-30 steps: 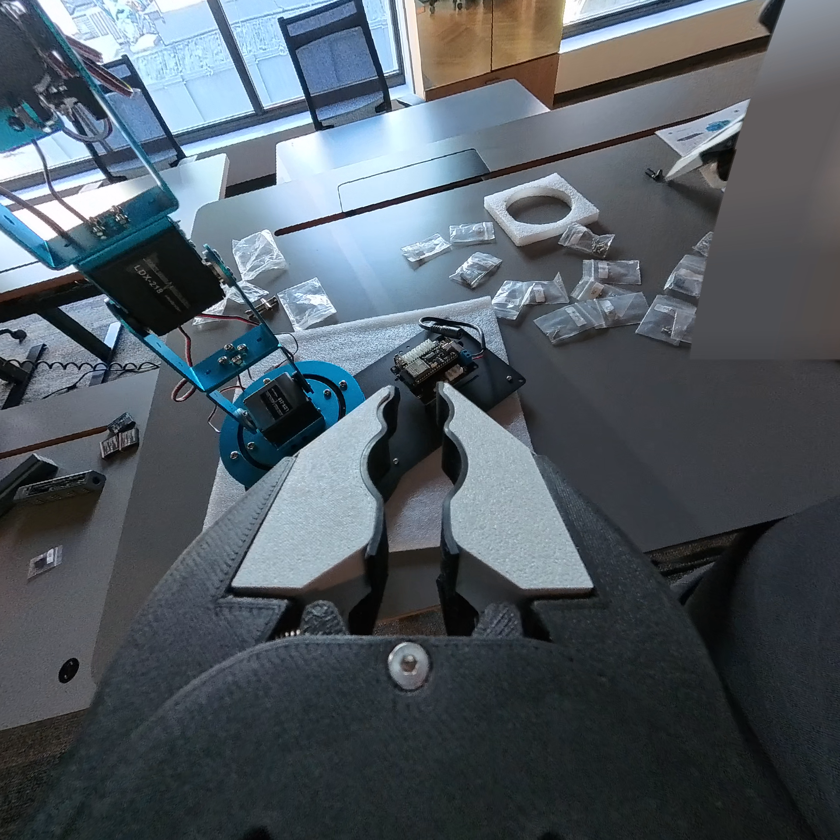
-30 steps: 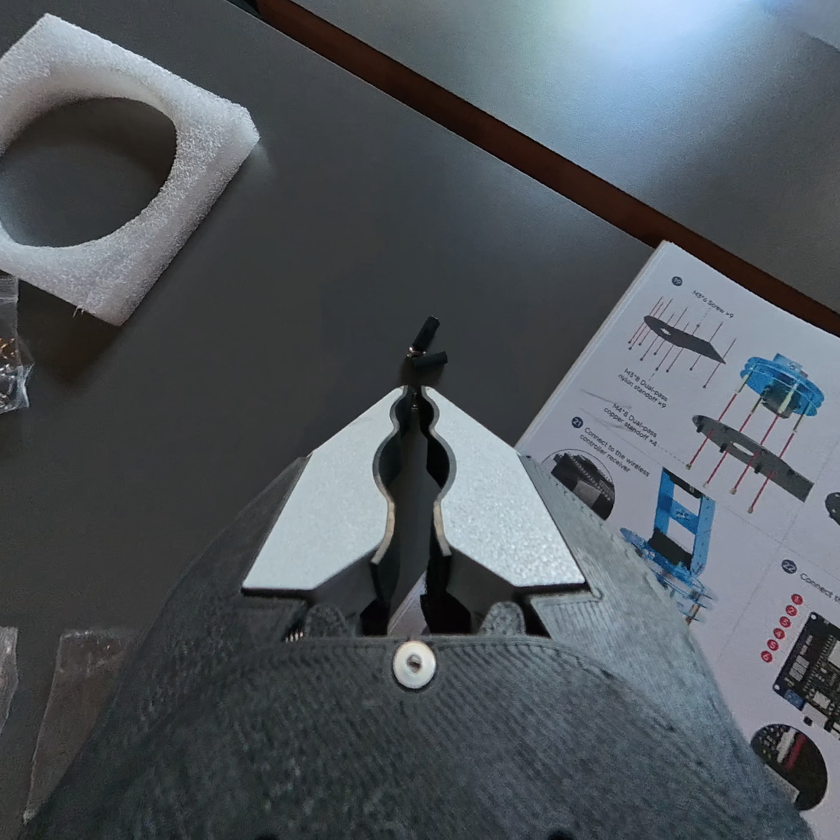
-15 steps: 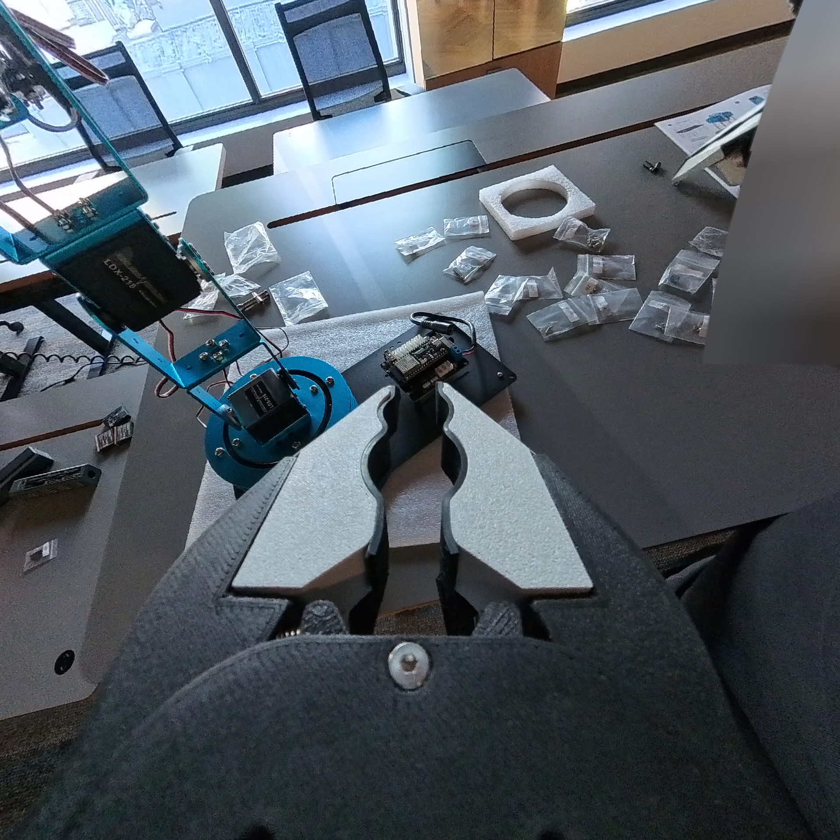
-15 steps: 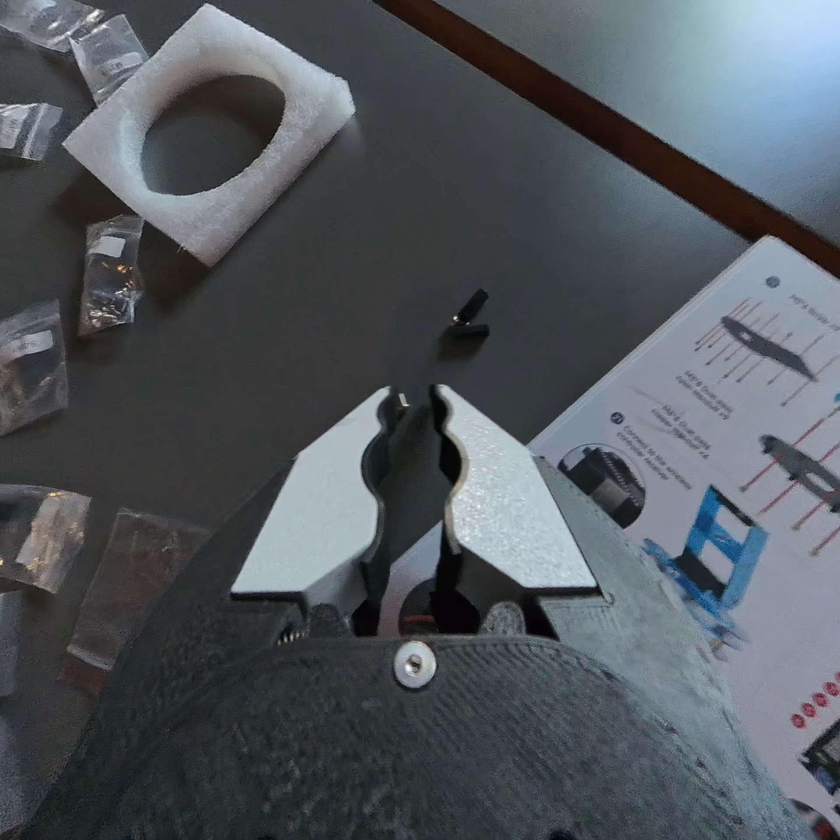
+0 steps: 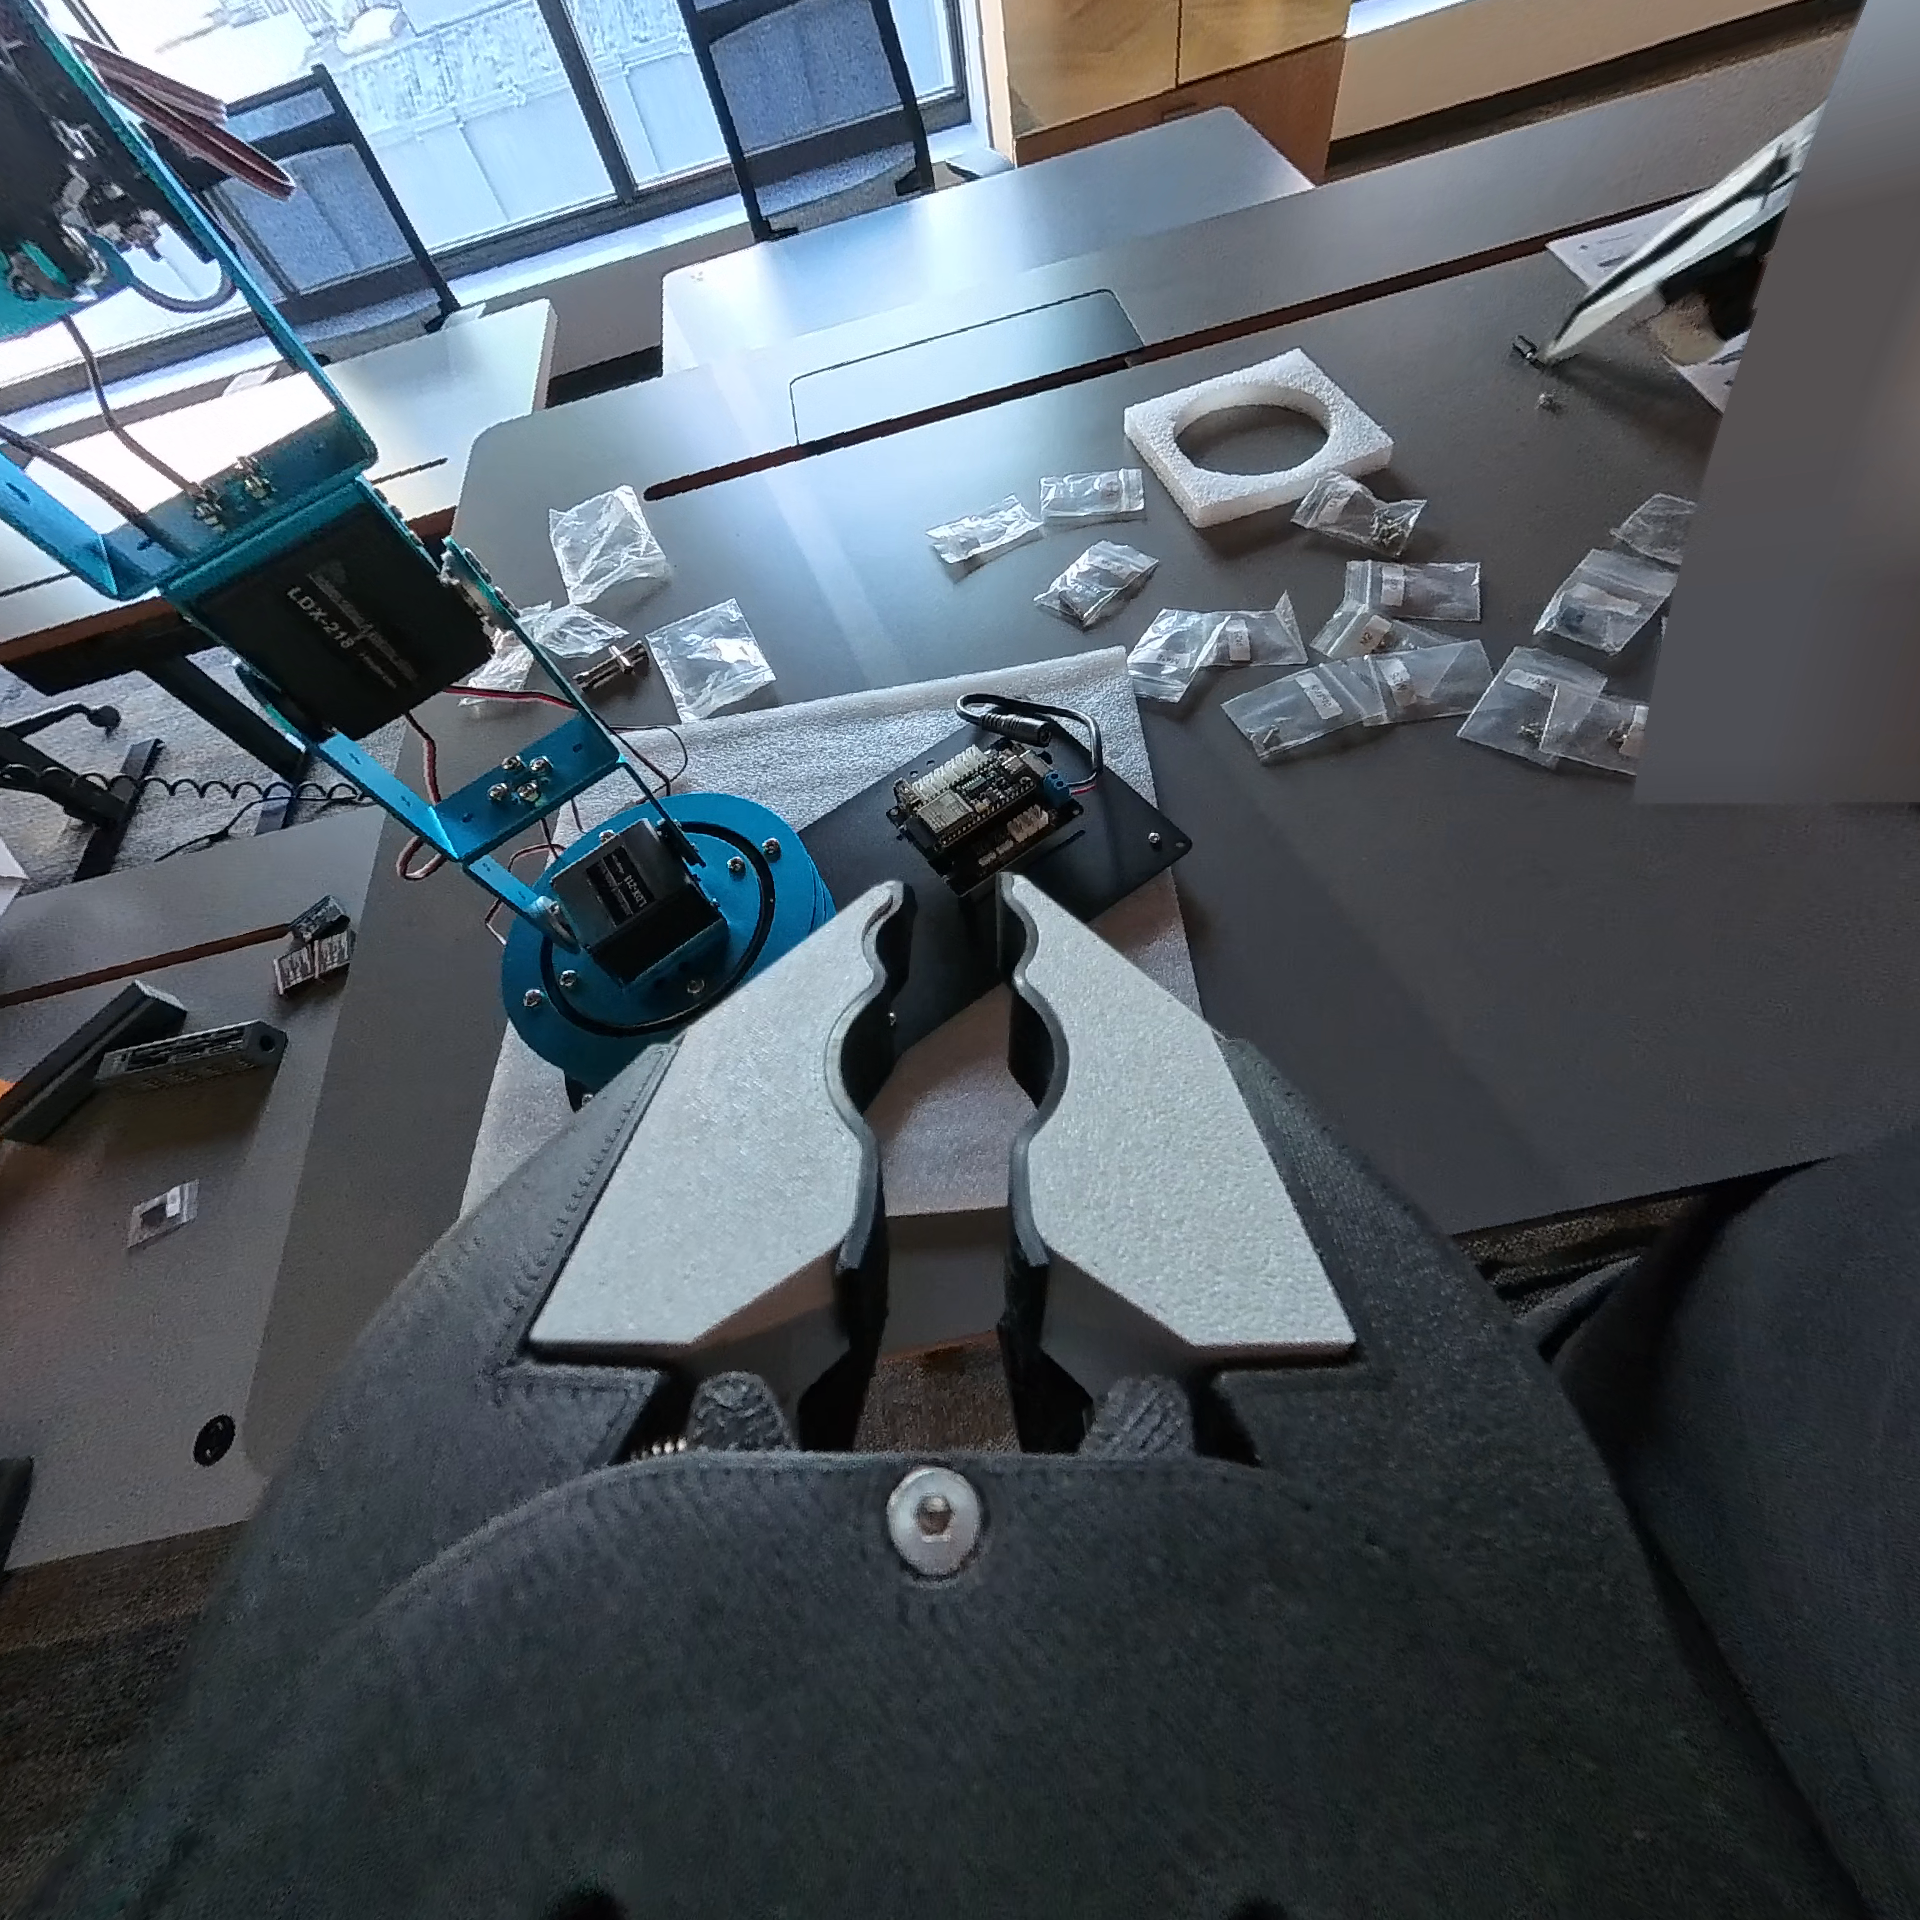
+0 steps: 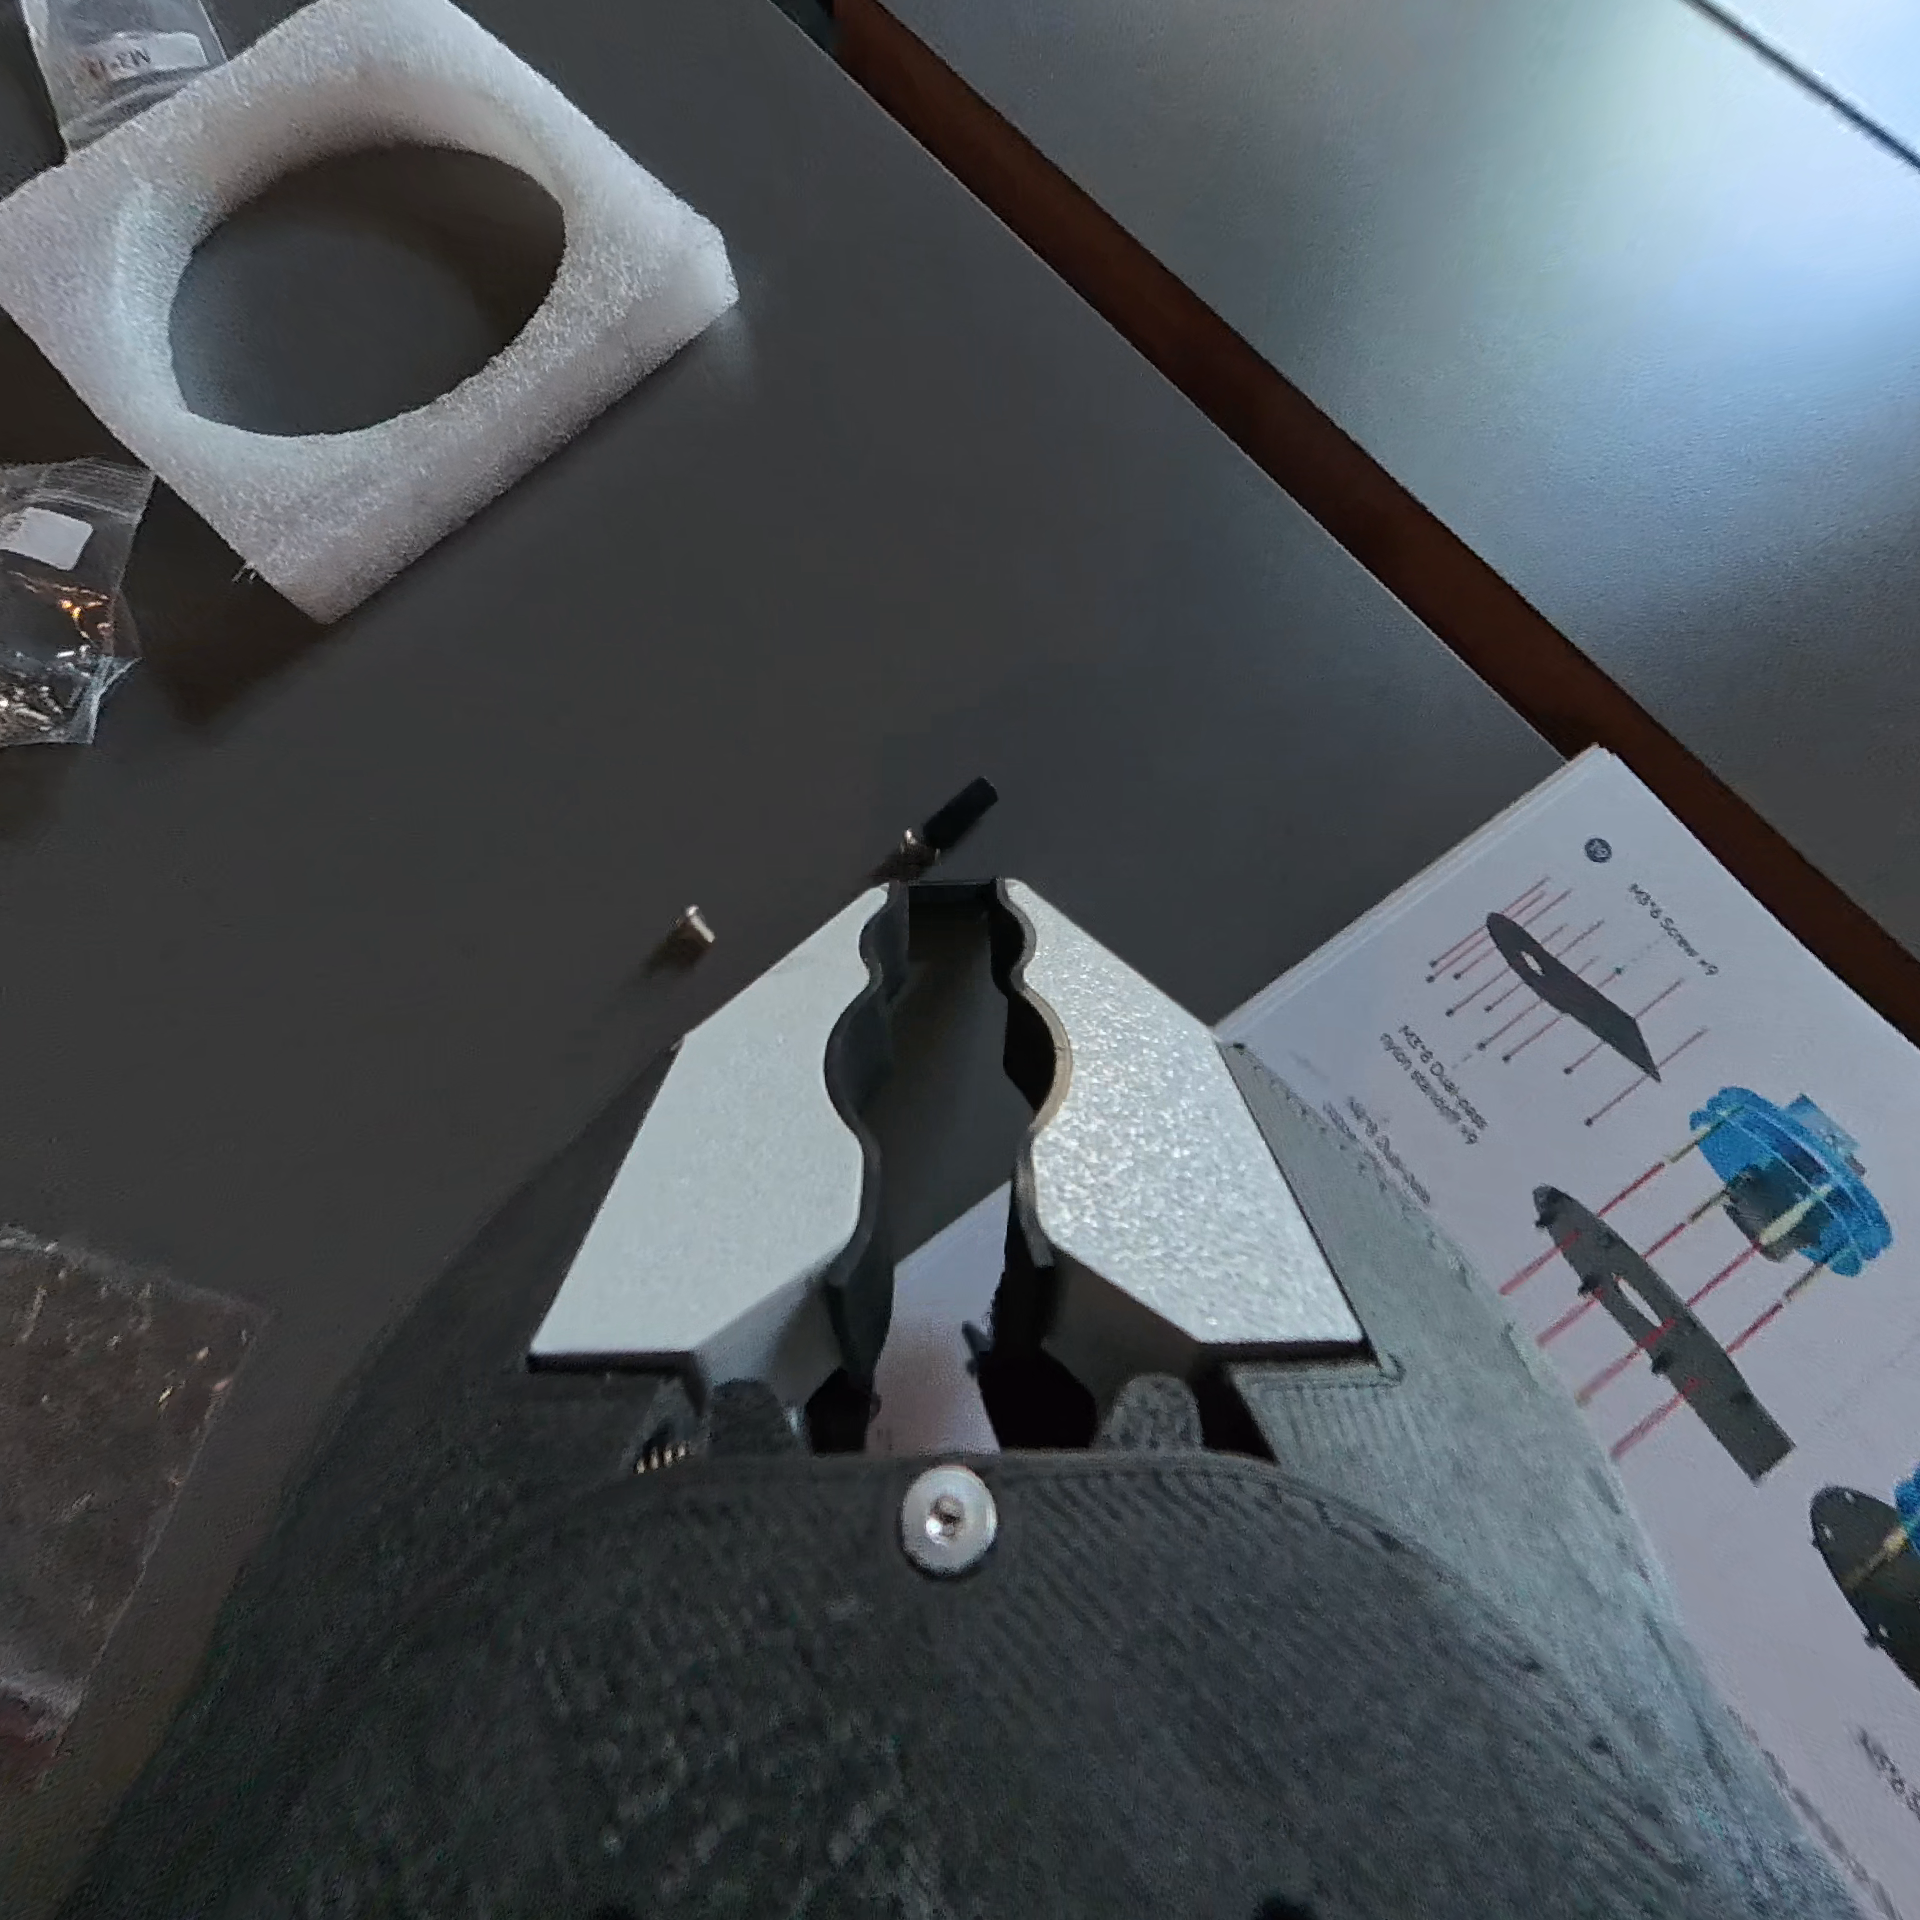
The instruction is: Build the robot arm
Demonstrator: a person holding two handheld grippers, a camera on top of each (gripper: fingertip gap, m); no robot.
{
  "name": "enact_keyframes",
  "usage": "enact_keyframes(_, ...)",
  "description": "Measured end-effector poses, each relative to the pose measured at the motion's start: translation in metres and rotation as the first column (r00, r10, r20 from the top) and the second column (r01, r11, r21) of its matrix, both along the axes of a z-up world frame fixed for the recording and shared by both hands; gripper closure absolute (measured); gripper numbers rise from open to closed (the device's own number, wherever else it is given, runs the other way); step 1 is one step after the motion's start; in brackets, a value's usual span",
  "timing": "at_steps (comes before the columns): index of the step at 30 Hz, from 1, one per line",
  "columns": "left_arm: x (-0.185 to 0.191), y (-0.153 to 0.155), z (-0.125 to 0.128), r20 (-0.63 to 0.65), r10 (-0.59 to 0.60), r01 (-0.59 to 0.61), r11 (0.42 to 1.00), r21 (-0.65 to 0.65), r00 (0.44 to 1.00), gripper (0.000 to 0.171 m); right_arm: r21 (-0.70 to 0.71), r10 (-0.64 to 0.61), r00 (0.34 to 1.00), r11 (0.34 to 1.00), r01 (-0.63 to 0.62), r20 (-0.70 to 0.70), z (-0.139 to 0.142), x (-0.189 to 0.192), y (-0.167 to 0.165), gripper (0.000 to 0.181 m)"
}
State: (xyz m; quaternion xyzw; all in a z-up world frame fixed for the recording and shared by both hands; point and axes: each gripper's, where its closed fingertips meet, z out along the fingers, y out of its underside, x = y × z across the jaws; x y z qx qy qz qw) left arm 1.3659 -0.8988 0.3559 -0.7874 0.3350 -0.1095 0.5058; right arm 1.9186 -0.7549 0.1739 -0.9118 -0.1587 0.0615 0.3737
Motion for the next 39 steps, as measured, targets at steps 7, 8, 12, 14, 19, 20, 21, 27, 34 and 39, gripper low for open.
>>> enact_keyframes(7, 0.002, 0.002, -0.006, 0.01, 0.012, -0.012, 1.0, -0.019, 1.0, 0.158, 0.138, 0.32, 0.946, 0.94, -0.311, -0.047, 0.07, -0.135, 0.041, 0.167)
enact_keyframes(8, 0.006, 0.003, -0.005, 0.011, 0.004, -0.004, 1.0, -0.02, 1.0, 0.158, 0.073, 0.368, 0.929, 0.928, -0.365, -0.035, 0.057, -0.156, 0.049, 0.167)
enact_keyframes(12, 0.014, 0.002, -0.002, -0.002, -0.019, 0.019, 1.0, -0.001, 1.0, 0.158, -0.14, 0.428, 0.896, 0.9, -0.412, 0.117, -0.003, -0.167, 0.073, 0.158)
enact_keyframes(14, 0.013, 0.0, -0.002, -0.005, -0.016, 0.016, 1.0, -0.006, 1.0, 0.158, -0.068, 0.424, 0.9, 0.905, -0.419, 0.098, 0.018, -0.164, 0.074, 0.15)
enact_keyframes(19, 0.004, -0.002, -0.001, 0.011, 0.015, -0.015, 1.0, -0.004, 1.0, 0.159, 0.039, 0.308, 0.94, 0.948, -0.317, 0.146, 0.074, -0.065, 0.054, 0.152)
enact_keyframes(20, 0.003, -0.001, -0.001, 0.013, 0.018, -0.018, 1.0, -0.006, 1.0, 0.159, -0.018, 0.284, 0.951, 0.959, -0.284, 0.123, 0.066, -0.041, 0.047, 0.153)
enact_keyframes(21, 0.003, 0.001, -0.002, 0.014, 0.02, -0.02, 1.0, -0.011, 1.0, 0.159, -0.085, 0.26, 0.962, 0.964, -0.253, 0.083, 0.054, -0.024, 0.039, 0.154)
enact_keyframes(27, 0.017, 0.005, -0.003, -0.024, -0.013, 0.012, 1.0, -0.023, 1.0, 0.16, -0.265, -0.026, 0.999, 0.964, 0.018, -0.028, 0.016, 0.012, 0.023, 0.161)
enact_keyframes(34, 0.029, 0.002, -0.01, -0.042, -0.051, 0.049, 0.998, -0.034, 0.998, 0.163, -0.331, -0.14, 0.99, 0.936, 0.122, -0.028, 0.008, -0.004, 0.019, 0.164)
enact_keyframes(39, 0.026, 0.001, -0.011, -0.036, -0.046, 0.045, 0.998, -0.034, 0.998, 0.163, -0.361, -0.151, 0.982, 0.915, 0.181, 0.111, -0.003, 0.002, 0.017, 0.172)
